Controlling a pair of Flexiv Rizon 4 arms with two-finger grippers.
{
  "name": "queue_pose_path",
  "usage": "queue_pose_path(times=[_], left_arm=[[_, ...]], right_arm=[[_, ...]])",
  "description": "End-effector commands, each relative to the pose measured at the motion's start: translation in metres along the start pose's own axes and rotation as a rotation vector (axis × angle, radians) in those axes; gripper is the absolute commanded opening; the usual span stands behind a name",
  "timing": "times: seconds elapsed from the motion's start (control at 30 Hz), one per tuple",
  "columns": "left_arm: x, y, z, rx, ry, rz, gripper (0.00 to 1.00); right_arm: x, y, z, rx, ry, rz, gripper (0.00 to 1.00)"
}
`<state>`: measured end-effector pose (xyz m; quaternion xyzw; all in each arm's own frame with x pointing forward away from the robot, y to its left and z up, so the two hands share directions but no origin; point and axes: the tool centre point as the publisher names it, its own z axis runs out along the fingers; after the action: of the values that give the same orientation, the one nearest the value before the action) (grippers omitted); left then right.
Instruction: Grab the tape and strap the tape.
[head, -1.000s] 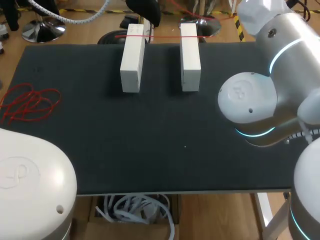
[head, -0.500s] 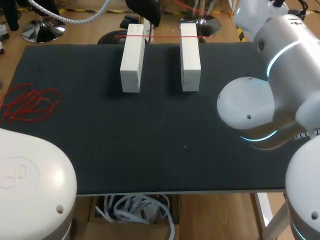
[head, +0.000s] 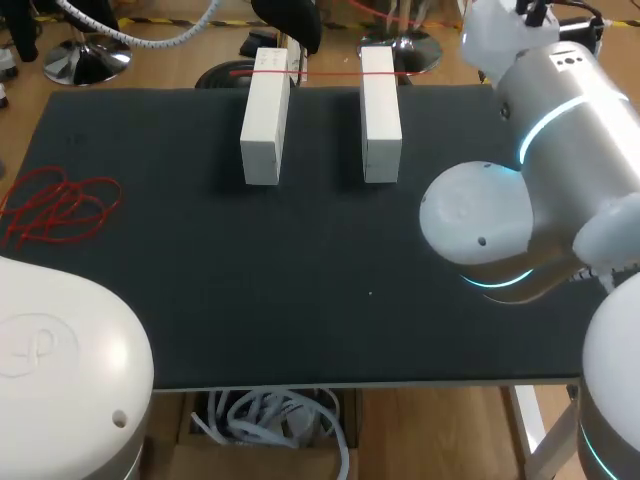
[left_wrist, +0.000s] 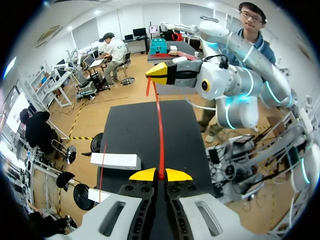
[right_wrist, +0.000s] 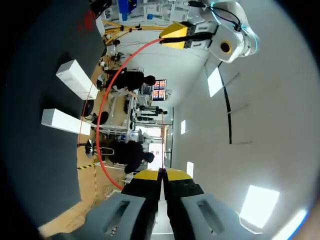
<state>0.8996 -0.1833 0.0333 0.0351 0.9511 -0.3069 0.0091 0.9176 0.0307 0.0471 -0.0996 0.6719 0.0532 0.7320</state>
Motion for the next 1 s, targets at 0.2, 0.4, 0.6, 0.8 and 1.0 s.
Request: queue_pose_path(times=[0.2, 0.4, 0.6, 0.8, 1.0], left_arm=[[0.001, 0.000, -0.001, -0.004, 0.001, -0.002, 0.00], [0.001, 0.000, -0.001, -0.004, 0.001, -0.002, 0.00], [0.001, 0.000, -0.001, -0.004, 0.001, -0.002, 0.00], [0.001, 0.000, -0.001, -0.004, 0.001, -0.002, 0.00], [0.001, 0.000, -0.001, -0.004, 0.001, -0.002, 0.00]], right_arm=[[-0.020, 0.037, 0.007, -0.035, 0.007, -0.127, 0.00], [-0.025, 0.053, 0.008, -0.047, -0.016, -0.117, 0.00], [-0.030, 0.072, 0.007, -0.073, -0.045, -0.152, 0.00], [-0.030, 0.095, 0.003, -0.073, -0.062, -0.203, 0.00], [-0.034, 0.112, -0.004, -0.052, -0.103, -0.239, 0.00]])
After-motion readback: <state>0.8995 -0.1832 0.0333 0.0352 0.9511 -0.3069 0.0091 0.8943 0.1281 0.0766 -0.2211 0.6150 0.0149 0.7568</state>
